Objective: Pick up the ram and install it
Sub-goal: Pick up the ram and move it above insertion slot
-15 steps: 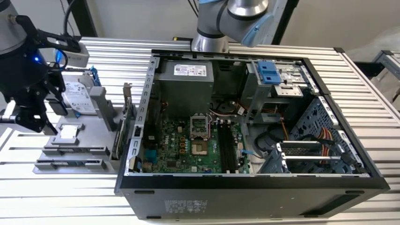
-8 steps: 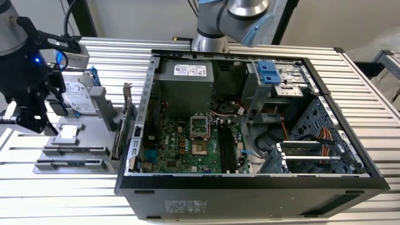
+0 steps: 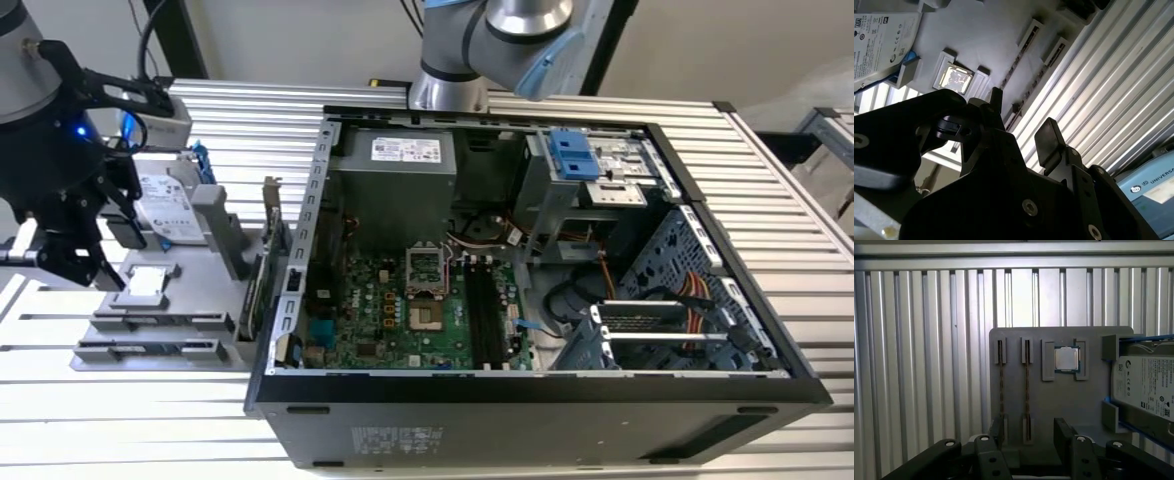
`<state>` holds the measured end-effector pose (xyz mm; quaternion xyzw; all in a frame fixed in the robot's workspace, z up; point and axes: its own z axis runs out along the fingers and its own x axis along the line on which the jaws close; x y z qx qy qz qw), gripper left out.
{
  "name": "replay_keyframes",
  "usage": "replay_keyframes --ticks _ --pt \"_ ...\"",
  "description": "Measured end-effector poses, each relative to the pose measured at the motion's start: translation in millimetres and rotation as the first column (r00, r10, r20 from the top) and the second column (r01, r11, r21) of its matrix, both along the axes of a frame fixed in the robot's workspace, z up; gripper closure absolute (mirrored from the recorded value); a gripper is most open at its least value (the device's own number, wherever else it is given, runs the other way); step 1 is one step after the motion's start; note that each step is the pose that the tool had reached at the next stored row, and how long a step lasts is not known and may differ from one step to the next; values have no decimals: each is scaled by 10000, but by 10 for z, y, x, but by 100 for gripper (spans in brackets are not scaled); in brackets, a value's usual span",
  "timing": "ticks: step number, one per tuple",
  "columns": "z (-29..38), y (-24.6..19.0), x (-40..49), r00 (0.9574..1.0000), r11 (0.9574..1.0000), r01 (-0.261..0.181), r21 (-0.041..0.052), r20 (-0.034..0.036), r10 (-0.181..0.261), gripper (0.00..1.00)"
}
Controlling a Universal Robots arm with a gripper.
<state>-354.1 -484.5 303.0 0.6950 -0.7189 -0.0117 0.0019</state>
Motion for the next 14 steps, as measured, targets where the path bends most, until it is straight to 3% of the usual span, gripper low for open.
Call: replay_keyframes --ticks 14 --pt "-45 -1 1 10000 10000 -2 -37 1 2 0"
